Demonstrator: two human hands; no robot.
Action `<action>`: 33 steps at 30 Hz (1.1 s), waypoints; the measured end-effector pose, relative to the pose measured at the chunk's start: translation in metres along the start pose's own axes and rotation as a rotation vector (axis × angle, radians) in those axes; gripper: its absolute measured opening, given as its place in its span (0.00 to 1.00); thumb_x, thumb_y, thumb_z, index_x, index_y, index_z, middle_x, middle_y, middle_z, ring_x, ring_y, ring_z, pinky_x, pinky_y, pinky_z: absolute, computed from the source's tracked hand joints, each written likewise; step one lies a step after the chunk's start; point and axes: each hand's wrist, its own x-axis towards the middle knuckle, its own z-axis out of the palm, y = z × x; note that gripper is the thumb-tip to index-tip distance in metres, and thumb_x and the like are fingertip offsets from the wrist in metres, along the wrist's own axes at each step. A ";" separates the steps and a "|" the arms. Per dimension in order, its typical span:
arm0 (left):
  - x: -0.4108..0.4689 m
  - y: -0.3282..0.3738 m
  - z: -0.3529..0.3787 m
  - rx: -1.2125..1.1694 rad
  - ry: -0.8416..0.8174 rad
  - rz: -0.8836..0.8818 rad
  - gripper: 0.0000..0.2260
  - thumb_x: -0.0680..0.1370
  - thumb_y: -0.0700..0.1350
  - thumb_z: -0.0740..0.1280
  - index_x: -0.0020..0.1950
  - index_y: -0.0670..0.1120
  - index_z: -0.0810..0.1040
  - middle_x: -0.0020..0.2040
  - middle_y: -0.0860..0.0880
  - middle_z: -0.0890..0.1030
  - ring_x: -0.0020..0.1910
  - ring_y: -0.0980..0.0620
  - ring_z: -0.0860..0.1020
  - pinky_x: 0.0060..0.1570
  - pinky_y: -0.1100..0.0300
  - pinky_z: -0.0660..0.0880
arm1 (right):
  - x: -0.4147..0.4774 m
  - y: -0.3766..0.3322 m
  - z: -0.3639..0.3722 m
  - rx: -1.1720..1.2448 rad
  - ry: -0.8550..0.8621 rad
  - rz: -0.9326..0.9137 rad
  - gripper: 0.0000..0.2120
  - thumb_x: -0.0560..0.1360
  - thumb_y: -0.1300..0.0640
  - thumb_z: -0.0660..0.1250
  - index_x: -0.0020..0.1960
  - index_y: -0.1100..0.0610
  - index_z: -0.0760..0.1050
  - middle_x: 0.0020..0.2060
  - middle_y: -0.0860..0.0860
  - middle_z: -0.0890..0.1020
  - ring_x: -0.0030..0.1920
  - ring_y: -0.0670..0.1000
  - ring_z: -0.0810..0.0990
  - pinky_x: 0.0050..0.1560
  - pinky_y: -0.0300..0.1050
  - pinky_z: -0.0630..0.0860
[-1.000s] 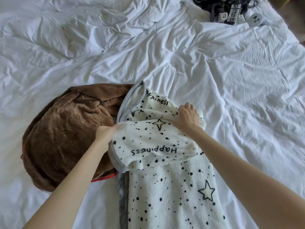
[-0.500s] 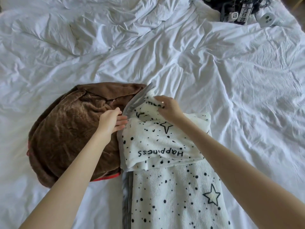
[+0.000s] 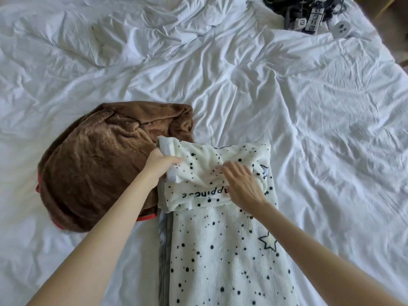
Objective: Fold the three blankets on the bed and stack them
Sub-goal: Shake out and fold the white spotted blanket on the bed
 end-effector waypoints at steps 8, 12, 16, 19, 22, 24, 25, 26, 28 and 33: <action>-0.020 -0.049 -0.032 0.063 -0.121 -0.142 0.18 0.68 0.42 0.79 0.56 0.44 0.81 0.50 0.45 0.86 0.48 0.48 0.84 0.38 0.58 0.79 | -0.021 0.043 -0.029 0.071 0.216 0.421 0.21 0.61 0.75 0.68 0.52 0.62 0.76 0.52 0.57 0.77 0.50 0.58 0.77 0.41 0.52 0.79; -0.022 -0.079 -0.020 0.099 -0.003 -0.158 0.21 0.70 0.41 0.78 0.60 0.39 0.78 0.54 0.42 0.83 0.50 0.45 0.80 0.44 0.55 0.77 | -0.041 0.044 -0.033 0.100 0.430 0.463 0.14 0.64 0.75 0.64 0.45 0.62 0.77 0.45 0.55 0.76 0.44 0.54 0.76 0.26 0.44 0.70; -0.039 -0.100 0.012 0.661 0.433 0.280 0.26 0.70 0.42 0.76 0.62 0.41 0.67 0.60 0.40 0.74 0.56 0.37 0.76 0.44 0.48 0.74 | -0.056 0.045 -0.006 0.203 0.180 0.552 0.21 0.64 0.72 0.68 0.56 0.62 0.74 0.55 0.57 0.73 0.53 0.56 0.73 0.38 0.49 0.77; -0.049 -0.106 0.024 0.967 0.559 0.734 0.33 0.66 0.37 0.68 0.72 0.41 0.66 0.69 0.37 0.69 0.65 0.36 0.70 0.60 0.44 0.71 | -0.056 0.045 0.008 0.276 -0.023 0.510 0.31 0.63 0.65 0.71 0.65 0.60 0.69 0.63 0.56 0.68 0.63 0.55 0.67 0.56 0.45 0.72; -0.048 -0.102 0.026 1.086 0.333 0.884 0.35 0.62 0.32 0.67 0.69 0.45 0.72 0.72 0.42 0.68 0.68 0.41 0.68 0.66 0.45 0.68 | -0.049 0.046 0.007 0.244 -0.012 0.531 0.24 0.67 0.62 0.73 0.62 0.58 0.73 0.60 0.54 0.72 0.59 0.54 0.73 0.42 0.44 0.75; -0.044 -0.102 0.025 1.077 0.187 0.871 0.32 0.63 0.33 0.68 0.67 0.46 0.73 0.73 0.44 0.67 0.71 0.44 0.67 0.67 0.45 0.68 | -0.048 0.047 0.000 0.195 0.092 0.543 0.14 0.70 0.63 0.71 0.56 0.58 0.77 0.53 0.51 0.78 0.50 0.54 0.78 0.32 0.45 0.74; -0.043 -0.103 0.024 1.074 0.149 0.850 0.31 0.65 0.35 0.68 0.68 0.46 0.73 0.74 0.45 0.65 0.72 0.44 0.66 0.68 0.45 0.67 | -0.050 0.048 -0.005 0.189 0.146 0.532 0.12 0.71 0.66 0.69 0.54 0.58 0.78 0.49 0.51 0.79 0.47 0.54 0.79 0.31 0.47 0.75; -0.041 -0.105 0.023 1.082 0.124 0.829 0.30 0.67 0.39 0.69 0.69 0.47 0.71 0.75 0.45 0.63 0.72 0.45 0.65 0.69 0.45 0.66 | -0.053 0.049 -0.009 0.191 0.195 0.520 0.13 0.70 0.69 0.68 0.53 0.59 0.79 0.47 0.51 0.80 0.45 0.54 0.79 0.30 0.48 0.76; -0.037 -0.108 0.022 1.127 0.087 0.788 0.31 0.71 0.49 0.71 0.73 0.49 0.67 0.77 0.46 0.59 0.73 0.45 0.62 0.70 0.45 0.65 | -0.063 0.049 -0.016 0.196 0.282 0.506 0.13 0.70 0.73 0.67 0.51 0.60 0.82 0.45 0.51 0.81 0.44 0.52 0.79 0.30 0.47 0.76; -0.029 -0.096 0.013 1.191 0.144 0.846 0.29 0.66 0.39 0.76 0.66 0.46 0.74 0.67 0.46 0.72 0.64 0.45 0.74 0.58 0.50 0.75 | -0.088 0.056 -0.014 0.126 0.255 0.574 0.12 0.72 0.75 0.64 0.47 0.63 0.83 0.42 0.54 0.80 0.45 0.56 0.79 0.28 0.47 0.73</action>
